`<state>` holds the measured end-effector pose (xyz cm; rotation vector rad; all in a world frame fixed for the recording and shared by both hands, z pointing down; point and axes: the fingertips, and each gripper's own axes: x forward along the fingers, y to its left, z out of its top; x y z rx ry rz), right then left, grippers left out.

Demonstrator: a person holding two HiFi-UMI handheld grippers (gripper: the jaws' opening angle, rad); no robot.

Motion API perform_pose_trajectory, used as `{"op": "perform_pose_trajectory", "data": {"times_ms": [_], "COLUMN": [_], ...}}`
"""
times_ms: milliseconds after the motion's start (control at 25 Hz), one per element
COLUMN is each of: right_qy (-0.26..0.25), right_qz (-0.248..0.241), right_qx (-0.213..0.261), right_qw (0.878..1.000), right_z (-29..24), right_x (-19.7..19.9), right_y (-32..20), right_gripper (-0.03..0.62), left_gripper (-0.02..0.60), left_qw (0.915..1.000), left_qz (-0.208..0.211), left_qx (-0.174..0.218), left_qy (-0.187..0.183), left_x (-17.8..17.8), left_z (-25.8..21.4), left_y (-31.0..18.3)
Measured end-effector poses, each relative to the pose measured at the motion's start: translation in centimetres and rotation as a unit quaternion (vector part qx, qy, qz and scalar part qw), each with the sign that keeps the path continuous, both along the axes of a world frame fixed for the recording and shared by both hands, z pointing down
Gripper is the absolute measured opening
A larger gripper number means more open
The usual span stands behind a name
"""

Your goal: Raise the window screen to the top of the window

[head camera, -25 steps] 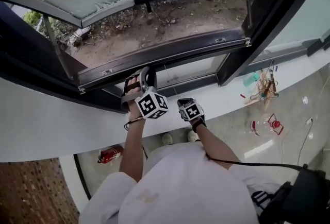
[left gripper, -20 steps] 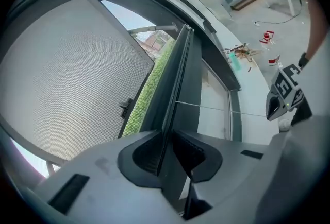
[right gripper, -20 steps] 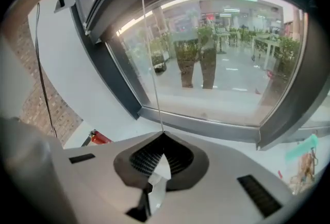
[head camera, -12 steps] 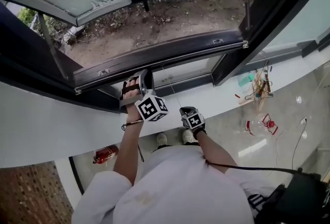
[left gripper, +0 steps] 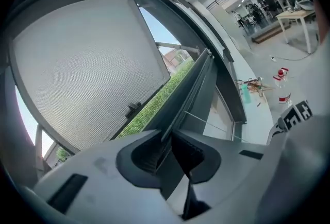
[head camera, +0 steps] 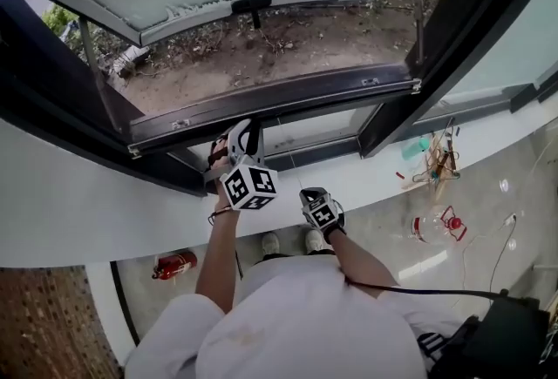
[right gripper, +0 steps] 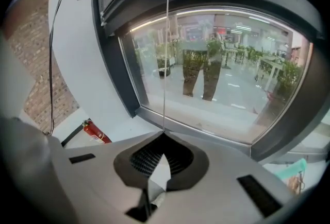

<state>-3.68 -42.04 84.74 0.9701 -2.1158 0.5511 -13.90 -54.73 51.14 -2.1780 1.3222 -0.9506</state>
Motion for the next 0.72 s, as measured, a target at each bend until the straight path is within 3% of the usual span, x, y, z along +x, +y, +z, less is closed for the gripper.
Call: {"op": "perform_pose_trajectory", "data": {"times_ms": [200, 280, 360, 440, 480, 520, 560, 720], "right_qy": [-0.031, -0.030, -0.031, -0.030, -0.028, -0.025, -0.024, -0.018], "right_qz": [0.036, 0.035, 0.029, 0.021, 0.017, 0.015, 0.013, 0.017], "right_qx": [-0.010, -0.003, -0.002, -0.005, -0.004, -0.001, 0.004, 0.021], "right_qw": [0.999, 0.999, 0.999, 0.999, 0.999, 1.000, 1.000, 0.999], "right_z": [-0.5, -0.5, -0.4, -0.2, -0.2, -0.2, -0.3, -0.6], "right_x": [0.9, 1.1, 0.7, 0.1, 0.0, -0.1, -0.1, 0.0], "right_y": [-0.5, -0.6, -0.5, -0.4, -0.5, -0.5, -0.6, -1.1], "right_gripper": [0.002, 0.002, 0.002, 0.002, 0.002, 0.002, 0.002, 0.002], "left_gripper": [0.040, 0.040, 0.040, 0.038, 0.035, 0.015, 0.003, 0.002], "left_qw": [0.9977, 0.9940, 0.9794, 0.9447, 0.9275, 0.9168, 0.9131, 0.9147], "left_qz": [-0.018, -0.021, -0.028, -0.044, -0.052, -0.057, -0.060, -0.078], "left_qx": [0.025, 0.016, -0.020, -0.064, -0.079, -0.086, -0.087, -0.092], "left_qy": [0.060, 0.106, 0.199, 0.319, 0.362, 0.386, 0.394, 0.386], "left_x": [-0.5, -0.6, -1.0, -1.9, -2.3, -2.6, -2.9, -3.9], "left_z": [-1.5, -1.8, -1.9, -2.0, -2.0, -1.9, -1.8, -0.7], "left_y": [0.6, 0.9, 1.0, 1.1, 1.1, 1.2, 1.4, 2.2]}}
